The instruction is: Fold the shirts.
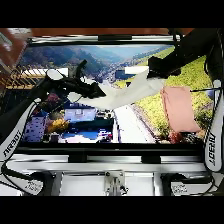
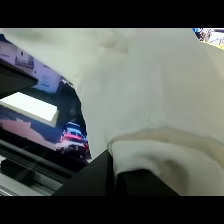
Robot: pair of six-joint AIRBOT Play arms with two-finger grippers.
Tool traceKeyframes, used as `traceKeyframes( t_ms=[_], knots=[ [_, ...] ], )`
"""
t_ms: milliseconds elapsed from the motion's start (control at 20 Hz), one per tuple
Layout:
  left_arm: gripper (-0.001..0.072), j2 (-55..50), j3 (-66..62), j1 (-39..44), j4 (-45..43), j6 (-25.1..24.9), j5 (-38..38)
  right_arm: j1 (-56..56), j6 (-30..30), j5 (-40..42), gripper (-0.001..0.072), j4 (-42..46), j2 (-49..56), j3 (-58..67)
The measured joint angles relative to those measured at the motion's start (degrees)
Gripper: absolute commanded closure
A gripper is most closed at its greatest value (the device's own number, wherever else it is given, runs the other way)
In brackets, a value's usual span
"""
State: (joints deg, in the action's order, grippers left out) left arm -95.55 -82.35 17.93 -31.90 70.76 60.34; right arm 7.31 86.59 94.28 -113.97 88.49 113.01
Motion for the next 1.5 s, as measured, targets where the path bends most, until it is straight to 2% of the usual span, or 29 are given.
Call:
traceKeyframes(
  t_ms=[50,150,400,600,750,950,1100,1250,1500],
  knots=[
    [0.0611,-0.13,0.66,1.73,0.02,0.07,-1.86,0.59,-0.07,0.81,0.0671,0.87,-0.83,0.00],
    [0.0679,-0.72,1.49,5.29,0.48,0.98,-6.56,1.36,-0.48,1.97,0.0671,2.01,-2.51,0.00],
    [0.0678,-3.82,2.19,12.83,3.37,4.74,-16.28,2.05,-2.03,4.28,0.0671,3.13,-6.99,0.00],
    [0.0682,-5.99,2.23,16.06,9.25,2.27,-18.12,2.25,-2.93,4.79,0.0671,3.82,-8.90,0.00],
    [0.0682,-4.15,2.36,15.13,9.99,-0.13,-16.65,2.29,-2.93,4.85,0.0670,5.16,-8.94,-0.07],
    [0.0682,4.31,2.47,10.71,5.73,-1.42,-14.36,2.78,-2.12,3.54,0.0671,6.34,-6.67,-0.15],
    [0.0681,12.94,2.47,3.15,3.04,-1.77,-13.81,5.29,-1.44,-0.26,0.0671,5.90,-3.52,-0.15],
    [0.0680,21.73,2.47,-7.69,1.81,-1.90,-13.46,9.62,-0.76,-6.12,0.0671,5.18,1.16,-0.17],
    [0.0680,33.35,2.47,-22.49,1.07,-1.99,-10.54,17.33,0.15,-20.76,0.0671,0.55,10.95,-0.17]
  ],
)
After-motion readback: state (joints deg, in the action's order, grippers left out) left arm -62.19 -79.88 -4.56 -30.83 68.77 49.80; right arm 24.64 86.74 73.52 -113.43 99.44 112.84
